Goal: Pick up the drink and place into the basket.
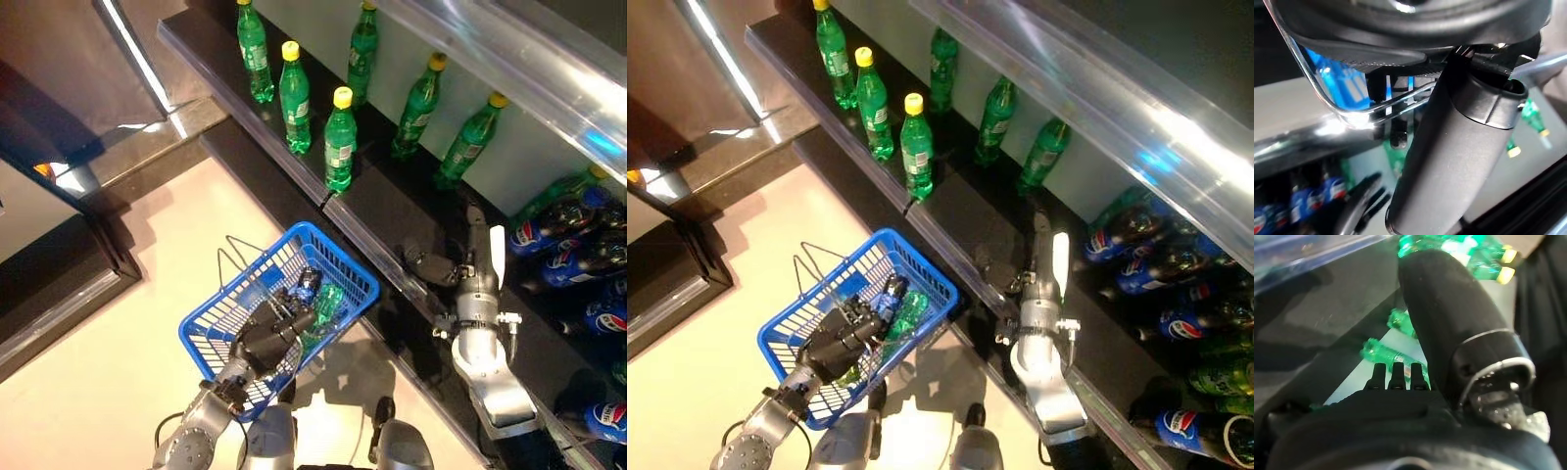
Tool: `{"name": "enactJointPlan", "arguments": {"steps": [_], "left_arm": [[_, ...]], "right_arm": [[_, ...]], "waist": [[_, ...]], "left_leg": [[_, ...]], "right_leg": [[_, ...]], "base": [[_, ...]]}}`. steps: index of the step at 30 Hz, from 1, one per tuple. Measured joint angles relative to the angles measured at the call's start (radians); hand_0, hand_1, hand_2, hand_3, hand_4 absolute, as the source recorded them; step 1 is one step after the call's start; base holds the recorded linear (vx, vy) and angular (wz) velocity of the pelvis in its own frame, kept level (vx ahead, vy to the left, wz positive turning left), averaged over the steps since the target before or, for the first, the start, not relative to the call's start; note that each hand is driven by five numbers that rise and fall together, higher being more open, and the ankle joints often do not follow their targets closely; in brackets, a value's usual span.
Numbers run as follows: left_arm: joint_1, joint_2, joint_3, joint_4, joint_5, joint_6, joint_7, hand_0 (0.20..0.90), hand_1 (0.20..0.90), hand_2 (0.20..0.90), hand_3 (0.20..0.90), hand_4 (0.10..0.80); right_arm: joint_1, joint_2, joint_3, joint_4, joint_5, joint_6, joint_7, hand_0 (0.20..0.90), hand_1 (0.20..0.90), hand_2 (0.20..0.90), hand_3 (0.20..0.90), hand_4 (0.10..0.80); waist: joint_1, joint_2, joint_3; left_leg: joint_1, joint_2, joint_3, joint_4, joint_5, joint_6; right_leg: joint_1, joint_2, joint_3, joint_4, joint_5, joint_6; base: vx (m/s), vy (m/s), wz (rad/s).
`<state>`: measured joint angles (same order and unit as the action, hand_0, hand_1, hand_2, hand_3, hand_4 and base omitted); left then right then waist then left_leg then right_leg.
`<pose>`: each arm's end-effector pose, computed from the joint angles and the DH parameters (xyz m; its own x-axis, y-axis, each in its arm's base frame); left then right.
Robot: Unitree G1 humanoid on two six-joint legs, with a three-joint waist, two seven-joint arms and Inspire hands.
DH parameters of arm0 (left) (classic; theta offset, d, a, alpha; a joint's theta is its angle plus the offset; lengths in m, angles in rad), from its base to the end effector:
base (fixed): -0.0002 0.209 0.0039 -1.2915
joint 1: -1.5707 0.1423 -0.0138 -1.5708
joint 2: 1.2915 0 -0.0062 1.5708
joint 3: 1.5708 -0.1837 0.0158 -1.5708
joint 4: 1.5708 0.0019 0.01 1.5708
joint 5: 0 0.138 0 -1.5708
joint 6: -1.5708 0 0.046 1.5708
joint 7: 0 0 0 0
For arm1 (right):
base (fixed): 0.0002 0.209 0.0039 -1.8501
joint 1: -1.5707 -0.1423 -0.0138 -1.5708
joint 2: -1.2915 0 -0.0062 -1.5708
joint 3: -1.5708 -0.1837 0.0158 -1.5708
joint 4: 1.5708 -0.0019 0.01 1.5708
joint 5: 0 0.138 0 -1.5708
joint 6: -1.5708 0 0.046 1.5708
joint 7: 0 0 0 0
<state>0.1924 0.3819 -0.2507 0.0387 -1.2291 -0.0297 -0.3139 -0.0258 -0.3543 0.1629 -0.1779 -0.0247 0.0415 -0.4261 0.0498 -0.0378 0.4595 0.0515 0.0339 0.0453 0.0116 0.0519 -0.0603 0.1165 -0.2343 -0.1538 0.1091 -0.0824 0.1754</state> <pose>0.1526 0.1871 0.0023 0.9396 -0.3395 -0.0441 0.1730 0.5821 -0.7945 0.2051 -0.1730 0.0788 0.9513 -0.1929 0.2402 0.2611 0.9187 -0.2964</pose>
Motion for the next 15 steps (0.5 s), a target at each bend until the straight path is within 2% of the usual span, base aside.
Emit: {"name": "enactJointPlan", "arguments": {"steps": [5, 13, 15], "left_arm": [[0.074, -0.036, 0.045, 0.029, 0.082, -0.009, 0.045, 0.3, 0.3, 0.3, 0.2, 0.1], [0.084, -0.067, 0.055, 0.204, 0.175, -0.037, 0.107, 0.3, 0.3, 0.3, 0.2, 0.1], [0.089, -0.089, 0.065, 0.273, 0.191, -0.068, 0.116, 0.3, 0.3, 0.3, 0.2, 0.1]], "right_arm": [[0.135, 0.0, -0.028, 0.015, 0.12, -0.077, 0.155, 0.9, 0.9, 0.9, 0.9, 0.8], [0.16, 0.007, -0.013, 0.117, 0.239, -0.153, 0.318, 0.9, 0.9, 0.9, 0.9, 0.8], [0.161, 0.014, 0.009, 0.176, 0.254, -0.183, 0.351, 0.9, 0.9, 0.9, 0.9, 0.8]], "waist": [[-0.002, -0.005, -0.052], [-0.03, -0.017, -0.137], [-0.032, -0.02, -0.16]], "left_leg": [[0.0, 0.011, 0.012, -0.028, 0.005, -0.004], [0.009, 0.019, 0.022, -0.052, 0.014, -0.01], [0.017, 0.025, 0.028, -0.067, 0.02, -0.012]], "right_leg": [[0.002, 0.013, 0.0, -0.046, 0.017, -0.004], [0.005, 0.026, 0.004, -0.076, 0.027, -0.008], [0.005, 0.029, 0.01, -0.081, 0.03, -0.009]], "base": [[-0.088, -0.016, -0.07], [-0.055, -0.013, -0.04], [-0.059, -0.009, -0.09]]}}
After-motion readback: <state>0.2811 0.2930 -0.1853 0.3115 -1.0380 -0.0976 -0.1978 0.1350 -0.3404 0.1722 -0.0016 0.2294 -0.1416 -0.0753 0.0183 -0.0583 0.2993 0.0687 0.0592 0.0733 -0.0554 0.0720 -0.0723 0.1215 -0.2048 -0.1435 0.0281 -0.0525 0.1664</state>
